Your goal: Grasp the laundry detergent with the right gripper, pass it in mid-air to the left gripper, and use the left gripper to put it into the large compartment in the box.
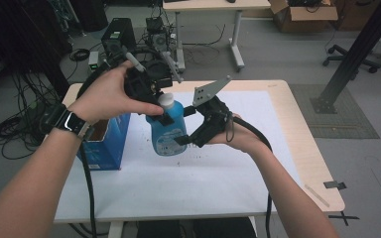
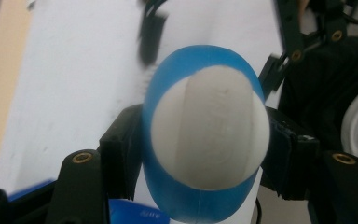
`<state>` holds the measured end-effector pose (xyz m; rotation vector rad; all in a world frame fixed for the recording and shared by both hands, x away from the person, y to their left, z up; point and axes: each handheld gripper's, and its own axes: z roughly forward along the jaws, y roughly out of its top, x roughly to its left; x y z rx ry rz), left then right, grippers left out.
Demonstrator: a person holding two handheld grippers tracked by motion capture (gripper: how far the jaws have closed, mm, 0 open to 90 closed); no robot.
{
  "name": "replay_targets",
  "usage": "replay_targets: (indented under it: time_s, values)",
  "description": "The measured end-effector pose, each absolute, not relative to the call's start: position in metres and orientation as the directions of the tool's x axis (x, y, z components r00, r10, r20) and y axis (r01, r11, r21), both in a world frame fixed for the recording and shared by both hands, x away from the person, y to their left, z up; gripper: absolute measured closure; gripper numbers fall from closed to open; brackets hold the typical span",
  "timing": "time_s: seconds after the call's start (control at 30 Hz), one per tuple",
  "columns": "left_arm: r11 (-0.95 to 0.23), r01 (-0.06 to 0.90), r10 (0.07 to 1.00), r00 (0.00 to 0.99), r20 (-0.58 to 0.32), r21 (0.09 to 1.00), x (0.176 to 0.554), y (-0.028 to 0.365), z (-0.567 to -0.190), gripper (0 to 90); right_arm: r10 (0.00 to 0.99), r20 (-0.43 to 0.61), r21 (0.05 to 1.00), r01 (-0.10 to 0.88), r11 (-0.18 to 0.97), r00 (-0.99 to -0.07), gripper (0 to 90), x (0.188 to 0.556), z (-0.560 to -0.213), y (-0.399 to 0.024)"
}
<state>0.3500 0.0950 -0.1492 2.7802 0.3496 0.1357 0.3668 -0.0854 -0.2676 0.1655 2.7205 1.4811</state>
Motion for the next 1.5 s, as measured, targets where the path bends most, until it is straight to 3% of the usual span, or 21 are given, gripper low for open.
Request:
replay_targets:
  time_s: [0.2, 0.4, 0.63, 1.07, 1.5]
  values:
    - [-0.817, 0.447, 0.512, 0.853, 0.100, 0.364, 0.360, 0.121, -0.124, 37.9, 0.240, -0.001, 0.792, 0.146, 0.593, -0.971, 5.6, 0.375, -0.274, -0.115]
    - [-0.623, 0.673, 0.755, 0.650, 0.083, 0.400, 0.372, 0.158, -0.103, 38.0, 0.360, -0.049, 0.727, 0.215, 0.652, -0.931, 5.3, 0.380, -0.279, -0.153]
    - [-0.386, 0.827, 0.918, 0.387, 0.085, 0.408, 0.380, 0.198, -0.090, 38.0, 0.452, -0.069, 0.683, 0.288, 0.671, -0.889, 5.9, 0.384, -0.281, -0.199]
    - [-0.118, 0.883, 0.992, 0.121, 0.023, 0.454, 0.382, 0.249, -0.093, 38.0, 0.565, -0.077, 0.652, 0.387, 0.652, -0.822, 6.4, 0.386, -0.287, -0.260]
    - [-0.065, 0.907, 0.998, 0.051, 0.045, 0.416, 0.384, 0.263, -0.121, 38.0, 0.595, -0.061, 0.643, 0.425, 0.637, -0.801, 6.4, 0.383, -0.297, -0.287]
